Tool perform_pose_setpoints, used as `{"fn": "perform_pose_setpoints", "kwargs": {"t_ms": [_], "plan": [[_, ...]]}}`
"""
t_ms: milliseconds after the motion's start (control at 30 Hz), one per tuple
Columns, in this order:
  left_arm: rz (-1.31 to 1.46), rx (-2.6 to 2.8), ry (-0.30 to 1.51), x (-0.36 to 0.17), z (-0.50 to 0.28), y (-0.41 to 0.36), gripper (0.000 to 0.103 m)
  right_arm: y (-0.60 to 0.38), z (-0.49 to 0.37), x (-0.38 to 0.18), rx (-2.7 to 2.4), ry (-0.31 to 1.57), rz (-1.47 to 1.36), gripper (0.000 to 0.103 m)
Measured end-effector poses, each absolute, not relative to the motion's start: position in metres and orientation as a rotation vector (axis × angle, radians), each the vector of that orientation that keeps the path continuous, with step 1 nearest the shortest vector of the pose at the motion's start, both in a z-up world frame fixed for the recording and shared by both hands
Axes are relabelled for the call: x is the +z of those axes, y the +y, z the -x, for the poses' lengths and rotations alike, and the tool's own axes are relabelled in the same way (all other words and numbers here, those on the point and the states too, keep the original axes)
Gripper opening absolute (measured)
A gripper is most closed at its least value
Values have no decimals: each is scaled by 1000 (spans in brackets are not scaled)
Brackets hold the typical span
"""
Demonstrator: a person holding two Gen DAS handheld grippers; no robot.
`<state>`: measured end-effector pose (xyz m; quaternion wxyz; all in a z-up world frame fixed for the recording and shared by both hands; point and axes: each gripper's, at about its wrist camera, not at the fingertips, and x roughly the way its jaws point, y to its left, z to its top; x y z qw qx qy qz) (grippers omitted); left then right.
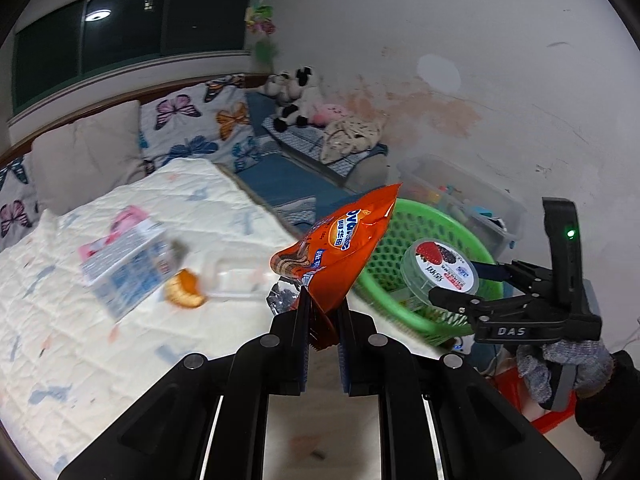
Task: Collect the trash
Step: 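Carry the lid and snack bag over the green basket and open both grippers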
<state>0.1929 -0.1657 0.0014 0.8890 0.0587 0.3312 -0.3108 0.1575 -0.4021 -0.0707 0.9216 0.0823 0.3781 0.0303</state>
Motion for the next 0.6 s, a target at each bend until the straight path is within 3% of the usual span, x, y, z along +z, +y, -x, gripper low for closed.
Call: {"fn": "perform_pose_setpoints", "kwargs": {"t_ms": [600], "plan": [[-162, -786, 747, -8, -208, -270, 12, -466, -142, -73, -34, 755, -233, 89]]}}
